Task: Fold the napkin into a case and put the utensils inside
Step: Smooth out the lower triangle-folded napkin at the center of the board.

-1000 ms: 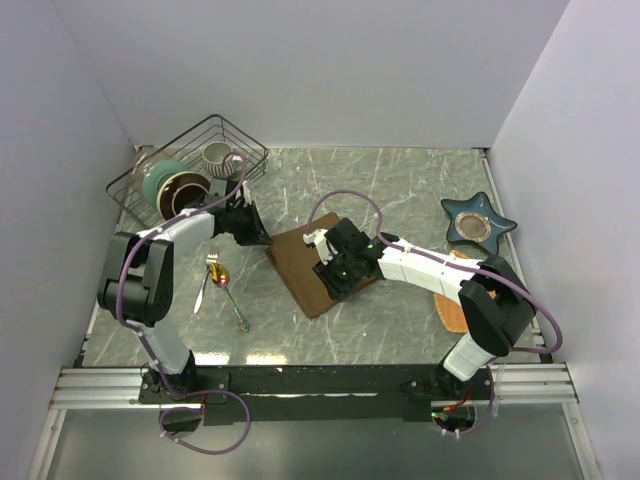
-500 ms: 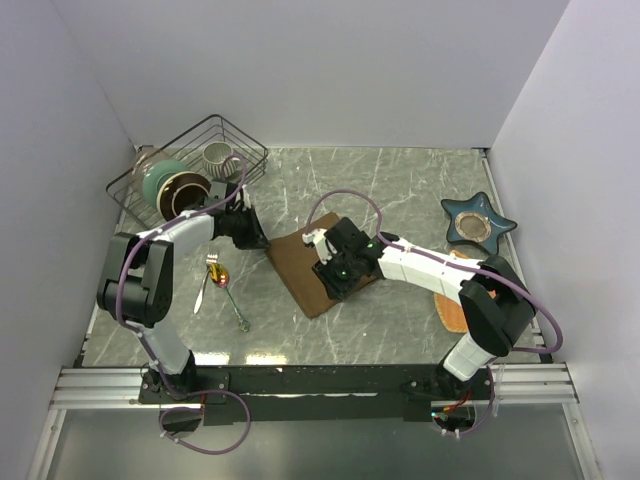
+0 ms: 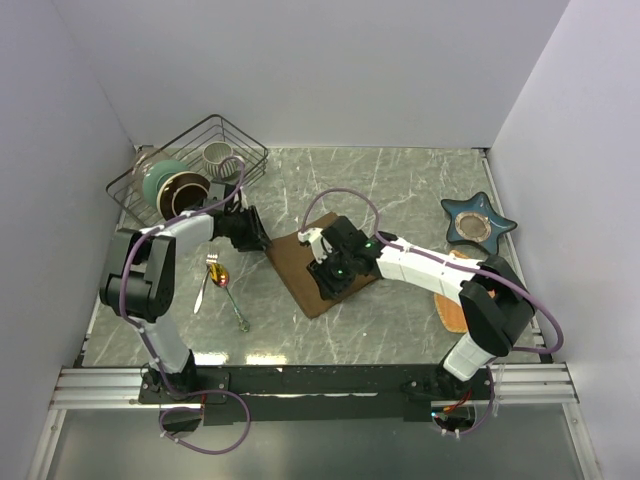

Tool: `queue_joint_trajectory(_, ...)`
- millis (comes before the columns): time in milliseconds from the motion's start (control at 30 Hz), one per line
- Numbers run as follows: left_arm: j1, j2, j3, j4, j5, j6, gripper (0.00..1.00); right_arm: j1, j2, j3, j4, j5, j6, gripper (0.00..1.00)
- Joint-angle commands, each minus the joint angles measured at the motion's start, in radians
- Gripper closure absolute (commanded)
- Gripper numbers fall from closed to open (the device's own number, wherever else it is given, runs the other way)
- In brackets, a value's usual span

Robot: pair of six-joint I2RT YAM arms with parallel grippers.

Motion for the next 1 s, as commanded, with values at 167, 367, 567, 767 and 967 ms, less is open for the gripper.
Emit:
queue_joint_trajectory(167,0.001,0.021,0.040,0.021,0.010,-0.036,0.85,0.032,0.011,0.059,0.023,-0.026,0.002,0.55)
queue_joint_trajectory(367,-0.001,-0.043,0.037,-0.006,0.016,-0.033,0.85,0.032,-0.011,0.036,0.009,-0.022,-0.018,0.54)
queue_joint_trajectory(567,0.001,-0.037,0.020,-0.014,-0.005,-0.032,0.57,0.032,-0.009,0.039,0.006,-0.022,-0.021,0.53)
queue_joint_trajectory(767,0.001,-0.007,0.038,0.004,-0.016,-0.030,0.57,0.032,-0.009,0.042,0.007,-0.012,-0.019,0.53)
queue_joint_trajectory(967,0.001,0.015,0.052,0.017,-0.016,-0.026,0.68,0.032,-0.006,0.042,0.009,-0.016,-0.018,0.53)
